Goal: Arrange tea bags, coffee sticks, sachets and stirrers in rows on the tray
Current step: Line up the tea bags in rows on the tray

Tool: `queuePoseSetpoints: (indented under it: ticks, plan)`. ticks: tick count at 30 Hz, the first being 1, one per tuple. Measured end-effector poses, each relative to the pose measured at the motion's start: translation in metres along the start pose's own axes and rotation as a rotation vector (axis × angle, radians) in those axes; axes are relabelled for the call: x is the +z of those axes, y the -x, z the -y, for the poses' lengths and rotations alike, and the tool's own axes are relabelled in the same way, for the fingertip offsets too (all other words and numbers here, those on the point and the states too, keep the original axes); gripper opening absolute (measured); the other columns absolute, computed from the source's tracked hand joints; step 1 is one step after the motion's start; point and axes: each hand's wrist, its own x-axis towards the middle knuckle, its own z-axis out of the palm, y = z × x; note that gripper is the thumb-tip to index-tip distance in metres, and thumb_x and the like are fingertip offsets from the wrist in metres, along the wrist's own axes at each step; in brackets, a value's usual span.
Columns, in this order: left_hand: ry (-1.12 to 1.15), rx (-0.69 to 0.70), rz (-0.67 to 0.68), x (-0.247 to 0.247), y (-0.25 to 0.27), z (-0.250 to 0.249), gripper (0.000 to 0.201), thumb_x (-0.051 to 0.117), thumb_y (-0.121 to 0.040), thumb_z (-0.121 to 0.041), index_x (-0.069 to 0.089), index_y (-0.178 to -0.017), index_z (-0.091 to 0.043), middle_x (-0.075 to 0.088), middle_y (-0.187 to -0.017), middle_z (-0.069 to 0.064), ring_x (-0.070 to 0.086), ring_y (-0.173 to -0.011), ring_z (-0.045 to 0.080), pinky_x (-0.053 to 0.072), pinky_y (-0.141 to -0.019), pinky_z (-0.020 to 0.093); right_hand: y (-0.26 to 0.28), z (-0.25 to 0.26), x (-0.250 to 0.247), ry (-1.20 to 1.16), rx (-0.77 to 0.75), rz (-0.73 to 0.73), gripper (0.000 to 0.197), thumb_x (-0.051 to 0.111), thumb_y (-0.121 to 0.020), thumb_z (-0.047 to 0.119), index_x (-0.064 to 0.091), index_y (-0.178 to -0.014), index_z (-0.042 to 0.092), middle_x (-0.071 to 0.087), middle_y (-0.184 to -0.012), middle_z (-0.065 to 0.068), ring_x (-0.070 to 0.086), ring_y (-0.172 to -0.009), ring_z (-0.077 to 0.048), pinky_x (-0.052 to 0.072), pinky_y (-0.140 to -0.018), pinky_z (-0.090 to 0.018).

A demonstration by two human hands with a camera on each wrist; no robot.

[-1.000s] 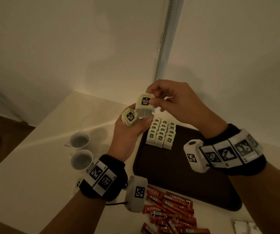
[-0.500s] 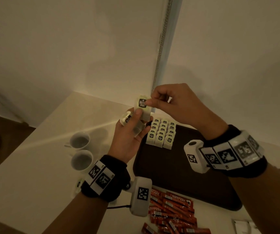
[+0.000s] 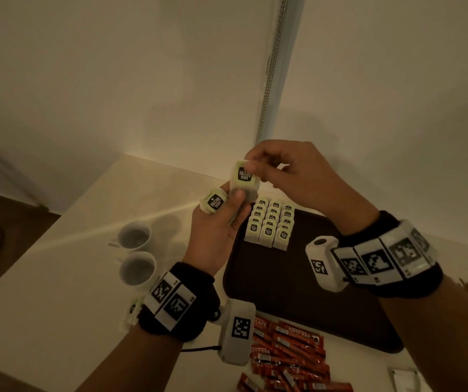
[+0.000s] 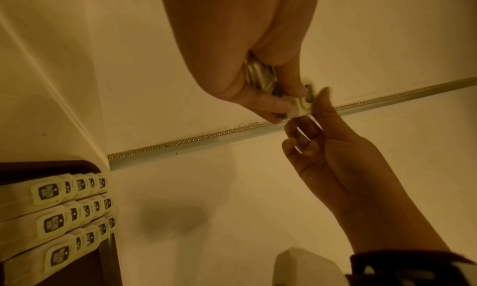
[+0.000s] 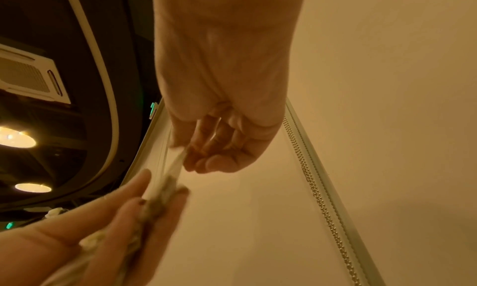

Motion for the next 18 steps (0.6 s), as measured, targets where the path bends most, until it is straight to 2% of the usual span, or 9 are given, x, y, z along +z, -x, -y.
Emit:
queuePoseSetpoints:
  ticks: [2,3,7,10,13,18]
  plan:
    - [0.001,0.009,0.024,0.002,0.0,0.001,0.046,0.065,-0.081,-0.003,0.053,-0.124,-0.014,0.073,-0.097,0.0,0.069,-0.092,0.014,0.054,-0.071,0.018,-0.002,0.002,0.0,0.003,-0.012,0.004,0.005,0.064,-0.087,0.025,0.069,-0.086,0.022,0.063,-0.071,0.016,0.057,-0.066,0.0,0.042,-0.058,-0.008]
    - [-0.004,0.007,0.029,0.003,0.0,0.001,0.049,0.065,-0.081,-0.002,0.051,-0.126,-0.014,0.073,-0.099,0.0,0.069,-0.094,0.015,0.054,-0.071,0.019,-0.003,0.002,-0.001,-0.002,-0.005,0.004,0.005,0.065,-0.087,0.024,0.069,-0.085,0.023,0.064,-0.071,0.017,0.058,-0.065,0.001,0.042,-0.058,-0.008]
    - [-0.069,-0.028,0.014,0.006,0.001,0.003,0.024,0.061,-0.076,-0.016,0.062,-0.1,-0.014,0.074,-0.087,-0.003,0.071,-0.083,0.012,0.053,-0.061,0.017,-0.006,0.003,-0.003,-0.006,0.023,-0.005,0.004,0.068,-0.084,0.023,0.071,-0.086,0.025,0.062,-0.064,0.02,0.057,-0.06,0.001,0.041,-0.055,-0.008]
    - [-0.104,-0.06,0.042,0.007,0.002,0.004,0.027,0.06,-0.075,-0.022,0.059,-0.102,-0.017,0.073,-0.087,-0.007,0.07,-0.076,0.009,0.051,-0.051,0.017,-0.007,0.005,-0.003,-0.001,0.035,-0.04,0.006,0.071,-0.082,0.027,0.071,-0.082,0.021,0.063,-0.064,0.012,0.057,-0.058,-0.002,0.042,-0.053,-0.009]
    - [-0.107,-0.094,0.028,0.006,0.001,0.007,0.023,0.061,-0.076,-0.022,0.061,-0.098,-0.017,0.073,-0.085,-0.006,0.069,-0.072,0.009,0.05,-0.05,0.016,-0.008,0.005,-0.002,0.031,0.044,-0.06,0.018,0.073,-0.079,0.033,0.071,-0.076,0.015,0.065,-0.067,0.002,0.054,-0.058,-0.003,0.044,-0.055,-0.012]
    - [-0.088,-0.119,0.016,0.004,-0.003,0.011,0.02,0.059,-0.076,-0.023,0.062,-0.095,-0.016,0.072,-0.084,-0.007,0.068,-0.071,0.007,0.05,-0.05,0.015,-0.011,0.001,-0.002,0.031,0.088,-0.052,0.017,0.075,-0.076,0.031,0.067,-0.073,0.016,0.061,-0.064,0.006,0.052,-0.056,0.0,0.042,-0.055,-0.008]
